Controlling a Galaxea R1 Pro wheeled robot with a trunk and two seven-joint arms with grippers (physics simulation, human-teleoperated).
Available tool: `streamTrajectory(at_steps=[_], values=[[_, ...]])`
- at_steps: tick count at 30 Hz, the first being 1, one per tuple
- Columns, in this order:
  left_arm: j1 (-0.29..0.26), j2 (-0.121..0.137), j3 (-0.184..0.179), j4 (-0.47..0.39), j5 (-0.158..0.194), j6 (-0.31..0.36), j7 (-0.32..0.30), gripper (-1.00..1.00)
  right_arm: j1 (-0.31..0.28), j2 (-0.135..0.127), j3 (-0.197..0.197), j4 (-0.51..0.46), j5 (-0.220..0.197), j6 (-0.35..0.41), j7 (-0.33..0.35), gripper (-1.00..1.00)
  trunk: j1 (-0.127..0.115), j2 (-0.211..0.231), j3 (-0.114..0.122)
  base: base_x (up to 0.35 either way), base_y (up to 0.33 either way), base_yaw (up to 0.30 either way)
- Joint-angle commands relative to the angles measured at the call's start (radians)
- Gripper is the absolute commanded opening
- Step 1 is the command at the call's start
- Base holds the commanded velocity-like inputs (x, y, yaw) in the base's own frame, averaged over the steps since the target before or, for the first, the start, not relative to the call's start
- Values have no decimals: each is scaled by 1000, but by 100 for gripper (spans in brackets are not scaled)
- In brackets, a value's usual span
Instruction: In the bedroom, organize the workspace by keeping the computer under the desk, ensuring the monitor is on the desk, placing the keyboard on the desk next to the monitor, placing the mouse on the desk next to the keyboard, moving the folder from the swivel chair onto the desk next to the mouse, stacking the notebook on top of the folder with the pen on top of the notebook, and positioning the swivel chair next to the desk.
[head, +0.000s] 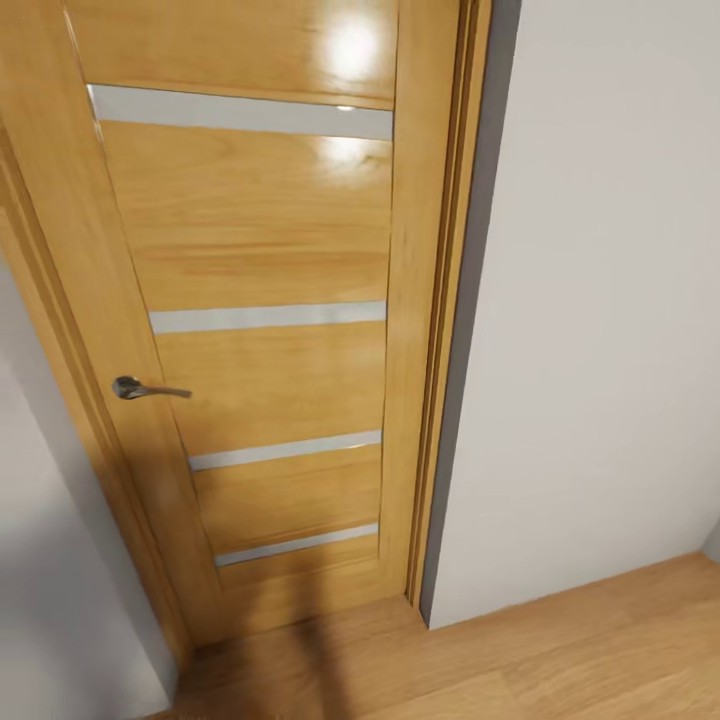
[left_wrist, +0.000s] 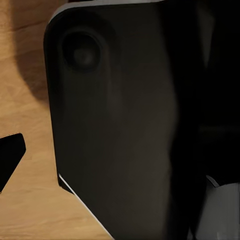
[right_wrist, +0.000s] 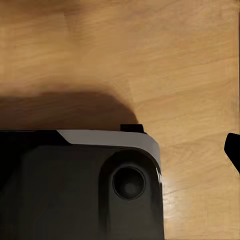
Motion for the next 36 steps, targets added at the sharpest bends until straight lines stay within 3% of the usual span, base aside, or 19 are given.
streamTrajectory(at_steps=[1,4,7,8,12,16,23,27,28,30,31,36], values=[[0,-1,0,-1,1,-1,0,100,-1,-1,-2,1,0,-51,-1,100,-4,7,3,0,0,260],[0,-1,-1,-17,1,-2,-1,100,-1,0,-6,-4,-3,-139,-3,100,-15,28,14,0,0,257],[0,-1,-1,-61,1,-2,-1,100,-1,3,-13,-30,-13,-176,-7,100,-27,49,26,0,0,260],[0,-4,-1,-115,0,-2,-2,100,-1,6,-17,-111,-20,-200,-9,100,-27,49,26,0,0,271],[0,-21,-1,-165,0,-2,-2,100,-1,12,-18,-205,-25,-208,-11,100,-27,49,27,0,0,277],[0,-34,-3,-208,0,-3,-3,100,-10,22,-20,-270,-26,-209,-13,100,-42,77,40,0,0,280],[0,-10,2,-262,3,-23,-7,100,-41,25,-20,-256,-26,-209,-14,100,-61,112,59,0,0,274],[0,1,2,-254,10,-146,-7,100,-44,26,-18,-221,-24,-212,-14,100,-61,112,61,0,0,235],[0,8,2,-180,12,-346,-7,100,-45,22,-17,-209,-22,-212,-13,100,-61,112,61,0,0,50],[0,10,1,-151,12,-424,-7,100,-46,21,-17,-207,-22,-214,-13,100,-61,112,61,0,0,29],[0,11,0,-124,11,-505,-5,100,-46,20,-13,-200,-18,-256,-9,100,-61,112,61,0,0,3],[0,9,1,-119,12,-517,3,100,-47,20,-12,-198,-17,-269,-11,100,-61,112,61,-171,0,8]])
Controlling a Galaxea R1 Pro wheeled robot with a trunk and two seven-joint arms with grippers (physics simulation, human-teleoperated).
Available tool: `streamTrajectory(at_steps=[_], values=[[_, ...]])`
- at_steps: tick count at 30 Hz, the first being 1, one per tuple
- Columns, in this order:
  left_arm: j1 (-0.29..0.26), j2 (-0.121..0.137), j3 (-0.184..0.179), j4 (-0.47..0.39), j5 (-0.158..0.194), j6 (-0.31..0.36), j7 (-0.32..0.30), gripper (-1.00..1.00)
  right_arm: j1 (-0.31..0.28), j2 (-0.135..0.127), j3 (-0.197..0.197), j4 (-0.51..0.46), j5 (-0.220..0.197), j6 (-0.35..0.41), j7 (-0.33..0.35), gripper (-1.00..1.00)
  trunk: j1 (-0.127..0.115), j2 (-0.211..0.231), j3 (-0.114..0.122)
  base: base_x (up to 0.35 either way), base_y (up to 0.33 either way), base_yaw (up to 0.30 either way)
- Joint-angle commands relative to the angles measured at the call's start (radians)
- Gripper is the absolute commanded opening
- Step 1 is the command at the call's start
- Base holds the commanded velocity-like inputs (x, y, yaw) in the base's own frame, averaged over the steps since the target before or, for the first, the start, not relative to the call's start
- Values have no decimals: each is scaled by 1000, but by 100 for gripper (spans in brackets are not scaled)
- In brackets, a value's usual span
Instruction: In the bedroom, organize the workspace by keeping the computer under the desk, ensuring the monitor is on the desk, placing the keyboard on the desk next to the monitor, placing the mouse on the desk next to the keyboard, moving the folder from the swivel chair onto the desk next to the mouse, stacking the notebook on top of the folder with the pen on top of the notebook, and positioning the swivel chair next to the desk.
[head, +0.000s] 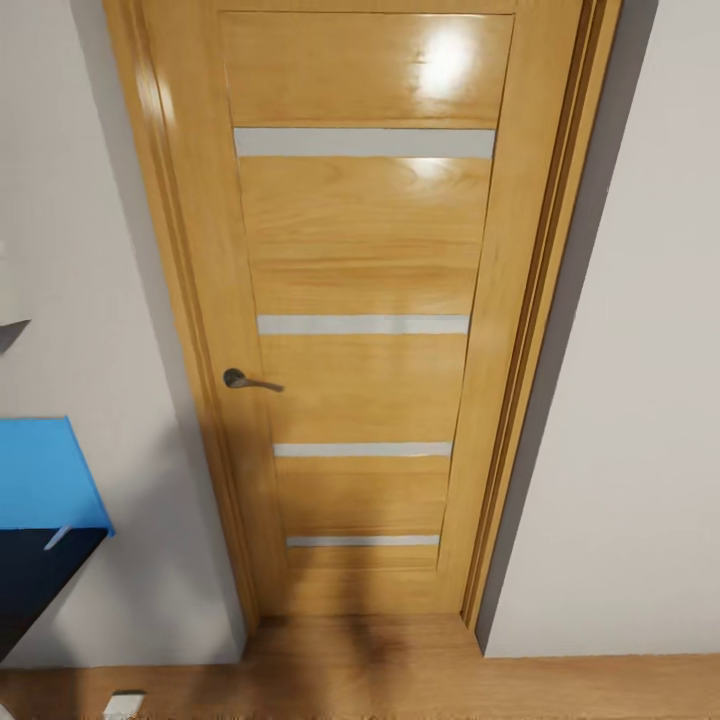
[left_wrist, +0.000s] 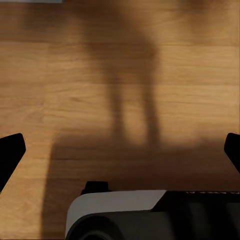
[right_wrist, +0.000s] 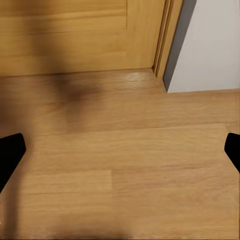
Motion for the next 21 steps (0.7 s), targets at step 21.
streamTrajectory(at_steps=[21], values=[[0,2,0,0,2,3,2,100,-1,7,2,3,0,-57,-9,100,0,-1,-1,-200,-208,248]])
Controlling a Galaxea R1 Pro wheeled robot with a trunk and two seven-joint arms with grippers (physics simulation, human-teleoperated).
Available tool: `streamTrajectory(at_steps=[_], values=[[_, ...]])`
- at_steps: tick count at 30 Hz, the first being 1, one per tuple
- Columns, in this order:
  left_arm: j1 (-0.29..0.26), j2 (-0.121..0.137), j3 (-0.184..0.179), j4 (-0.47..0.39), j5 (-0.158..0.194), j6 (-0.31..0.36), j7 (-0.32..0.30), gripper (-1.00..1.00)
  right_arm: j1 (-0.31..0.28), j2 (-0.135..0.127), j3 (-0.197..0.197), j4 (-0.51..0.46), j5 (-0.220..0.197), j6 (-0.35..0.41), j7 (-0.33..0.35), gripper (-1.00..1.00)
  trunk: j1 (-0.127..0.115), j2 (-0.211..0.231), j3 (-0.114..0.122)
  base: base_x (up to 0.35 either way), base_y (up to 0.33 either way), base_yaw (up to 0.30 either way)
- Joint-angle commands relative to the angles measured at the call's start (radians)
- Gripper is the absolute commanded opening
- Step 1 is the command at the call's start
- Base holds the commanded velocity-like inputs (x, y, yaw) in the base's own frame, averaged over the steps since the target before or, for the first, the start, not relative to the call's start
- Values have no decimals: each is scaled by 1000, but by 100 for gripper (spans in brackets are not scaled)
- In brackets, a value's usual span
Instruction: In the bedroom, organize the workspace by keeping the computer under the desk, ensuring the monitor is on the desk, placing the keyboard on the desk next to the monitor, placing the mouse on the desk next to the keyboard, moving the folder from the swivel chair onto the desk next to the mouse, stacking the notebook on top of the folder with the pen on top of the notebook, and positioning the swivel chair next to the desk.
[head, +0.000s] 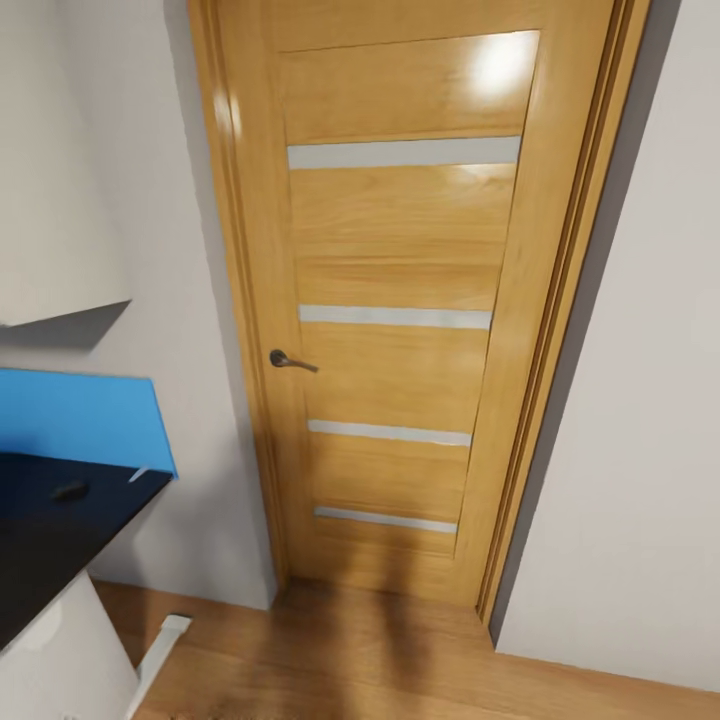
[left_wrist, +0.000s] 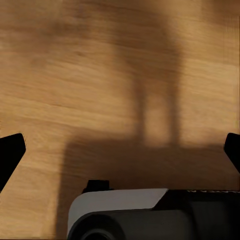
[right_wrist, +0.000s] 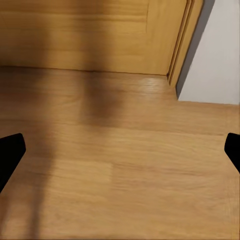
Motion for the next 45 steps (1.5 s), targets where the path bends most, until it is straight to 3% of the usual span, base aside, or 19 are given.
streamTrajectory(at_steps=[1,45], values=[[0,0,0,-1,2,-2,1,100,0,1,0,1,-1,-3,0,100,0,-1,-1,-4,-42,287],[0,0,-2,27,0,-4,-11,100,0,0,-2,2,-1,-2,0,100,0,-1,-1,0,-2,287]])
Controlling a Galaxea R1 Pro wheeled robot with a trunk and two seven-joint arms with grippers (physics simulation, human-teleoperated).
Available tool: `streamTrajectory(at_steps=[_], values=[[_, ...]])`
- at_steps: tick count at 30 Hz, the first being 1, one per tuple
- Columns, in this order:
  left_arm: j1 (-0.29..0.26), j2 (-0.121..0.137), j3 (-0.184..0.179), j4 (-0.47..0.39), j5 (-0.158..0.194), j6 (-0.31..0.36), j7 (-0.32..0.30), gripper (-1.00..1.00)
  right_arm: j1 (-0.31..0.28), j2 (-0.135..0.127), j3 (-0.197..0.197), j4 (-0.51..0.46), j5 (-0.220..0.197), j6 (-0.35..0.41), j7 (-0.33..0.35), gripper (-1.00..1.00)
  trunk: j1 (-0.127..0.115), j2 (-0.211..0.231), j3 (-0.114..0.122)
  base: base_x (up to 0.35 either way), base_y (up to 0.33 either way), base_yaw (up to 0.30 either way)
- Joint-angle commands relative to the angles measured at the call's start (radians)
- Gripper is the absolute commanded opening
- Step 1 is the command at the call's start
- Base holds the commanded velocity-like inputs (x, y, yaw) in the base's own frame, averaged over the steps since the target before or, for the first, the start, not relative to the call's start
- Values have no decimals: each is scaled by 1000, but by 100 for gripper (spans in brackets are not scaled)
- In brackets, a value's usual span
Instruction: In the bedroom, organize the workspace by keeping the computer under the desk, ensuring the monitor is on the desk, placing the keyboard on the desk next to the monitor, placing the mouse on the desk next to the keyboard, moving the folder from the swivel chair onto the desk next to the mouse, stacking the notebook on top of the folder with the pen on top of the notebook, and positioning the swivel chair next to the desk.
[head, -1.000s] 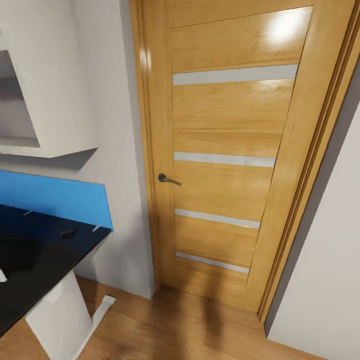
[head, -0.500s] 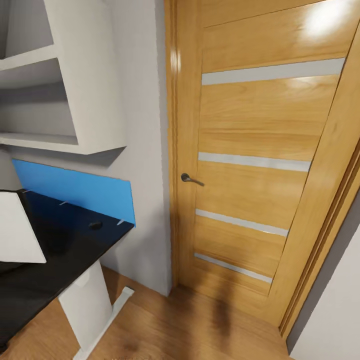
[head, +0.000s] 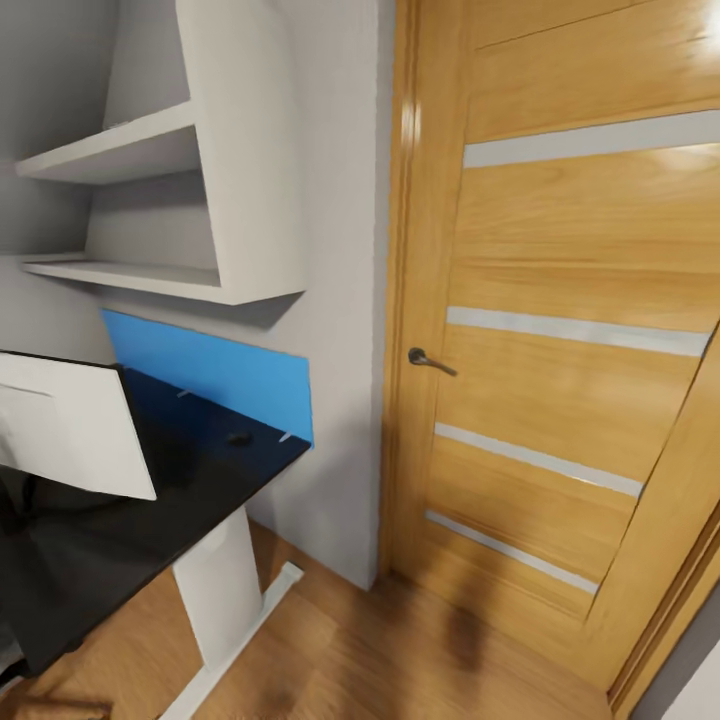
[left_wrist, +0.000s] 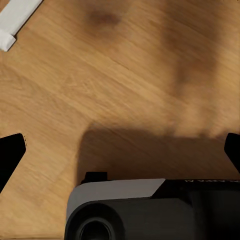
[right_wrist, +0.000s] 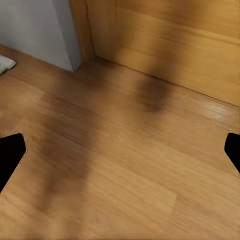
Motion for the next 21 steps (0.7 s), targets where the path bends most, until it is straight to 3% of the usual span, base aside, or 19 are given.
streamTrajectory(at_steps=[1,21], values=[[0,0,0,0,2,-2,0,100,0,0,-1,0,-1,-3,-1,100,0,-1,-1,0,0,287],[0,-3,3,-7,5,-18,6,100,0,-1,-4,1,-4,0,-1,100,0,-1,-3,0,0,287]])
